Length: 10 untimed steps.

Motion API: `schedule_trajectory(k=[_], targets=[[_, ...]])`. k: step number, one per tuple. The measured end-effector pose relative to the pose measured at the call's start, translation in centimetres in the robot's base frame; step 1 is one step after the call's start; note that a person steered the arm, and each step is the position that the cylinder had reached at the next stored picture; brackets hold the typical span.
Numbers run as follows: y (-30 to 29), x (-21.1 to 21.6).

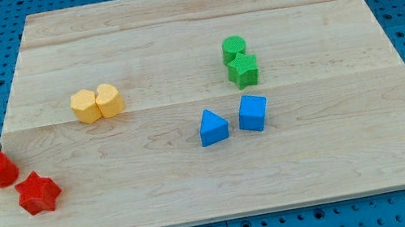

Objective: Push blue cube above blue triangle

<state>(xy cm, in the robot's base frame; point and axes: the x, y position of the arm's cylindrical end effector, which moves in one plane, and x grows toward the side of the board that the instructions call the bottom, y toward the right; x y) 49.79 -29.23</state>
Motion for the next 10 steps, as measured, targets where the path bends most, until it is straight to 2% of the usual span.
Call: schedule_trajectory(k=[2, 3, 4, 5, 6, 7, 8, 9, 10], targets=[[0.1, 2.8], [2.6, -0.1], [13.1, -0.6], [22.7, 2.4], [29.6, 8.4], [39.7, 7.0], [43.5, 0.7], [40.9, -1.6], [34.7, -0.5]])
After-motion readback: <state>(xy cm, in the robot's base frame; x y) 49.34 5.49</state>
